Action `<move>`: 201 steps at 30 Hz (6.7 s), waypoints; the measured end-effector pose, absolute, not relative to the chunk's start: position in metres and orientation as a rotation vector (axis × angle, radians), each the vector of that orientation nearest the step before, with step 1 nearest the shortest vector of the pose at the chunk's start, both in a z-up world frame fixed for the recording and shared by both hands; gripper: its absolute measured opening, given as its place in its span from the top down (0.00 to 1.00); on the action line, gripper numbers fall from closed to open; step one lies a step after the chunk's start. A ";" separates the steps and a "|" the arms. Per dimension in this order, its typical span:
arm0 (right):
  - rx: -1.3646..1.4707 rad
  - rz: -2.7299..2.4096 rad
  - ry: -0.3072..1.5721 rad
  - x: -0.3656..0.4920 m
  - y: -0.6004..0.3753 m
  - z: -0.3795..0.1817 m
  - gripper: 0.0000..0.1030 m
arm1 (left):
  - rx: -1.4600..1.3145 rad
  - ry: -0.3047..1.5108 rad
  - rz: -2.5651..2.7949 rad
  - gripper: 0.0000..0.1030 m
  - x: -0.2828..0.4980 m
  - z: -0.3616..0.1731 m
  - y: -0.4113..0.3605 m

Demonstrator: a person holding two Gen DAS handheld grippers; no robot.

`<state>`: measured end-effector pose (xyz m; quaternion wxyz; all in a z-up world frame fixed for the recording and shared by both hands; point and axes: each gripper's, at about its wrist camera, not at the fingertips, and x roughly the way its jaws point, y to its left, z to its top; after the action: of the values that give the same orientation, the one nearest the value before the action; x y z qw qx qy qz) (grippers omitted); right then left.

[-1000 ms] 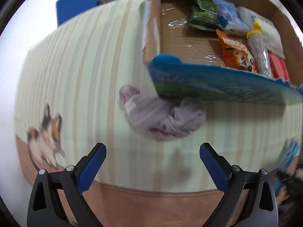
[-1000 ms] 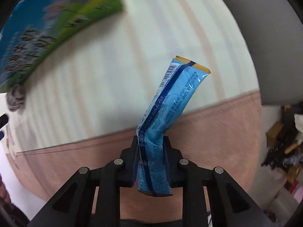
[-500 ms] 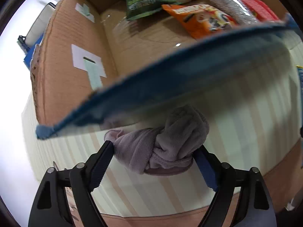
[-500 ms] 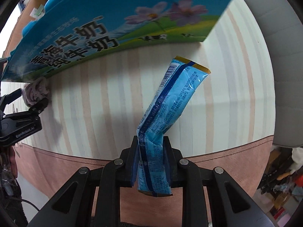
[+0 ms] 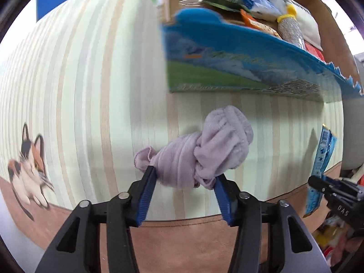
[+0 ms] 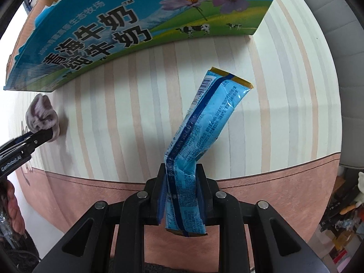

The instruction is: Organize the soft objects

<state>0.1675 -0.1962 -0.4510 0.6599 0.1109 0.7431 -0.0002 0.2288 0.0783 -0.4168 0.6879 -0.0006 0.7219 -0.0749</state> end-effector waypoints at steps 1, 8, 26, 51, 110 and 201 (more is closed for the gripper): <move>0.250 0.006 1.679 0.165 -0.195 -0.448 0.76 | -0.005 1.612 -0.164 0.57 0.226 -0.416 0.079; 0.254 0.047 1.652 0.162 -0.179 -0.428 0.76 | -0.080 1.593 -0.194 0.62 0.195 -0.387 0.067; 0.270 0.182 1.353 0.194 -0.193 -0.248 0.76 | -0.273 1.448 -0.298 0.63 0.251 -0.231 0.025; -0.030 0.089 1.487 0.362 -0.218 -0.313 0.77 | -0.049 1.520 -0.063 0.85 0.404 -0.313 0.008; 0.147 0.029 1.132 0.186 -0.207 -0.113 0.00 | 0.063 1.134 -0.089 0.02 0.199 -0.086 -0.006; 0.049 -0.095 0.874 0.070 -0.206 0.024 0.00 | 0.012 0.960 -0.045 0.00 0.122 -0.007 -0.007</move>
<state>0.0702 -0.2056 0.0239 0.9047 0.0239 0.4228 -0.0459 0.1221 -0.0066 -0.0072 0.8867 0.0057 0.4618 -0.0217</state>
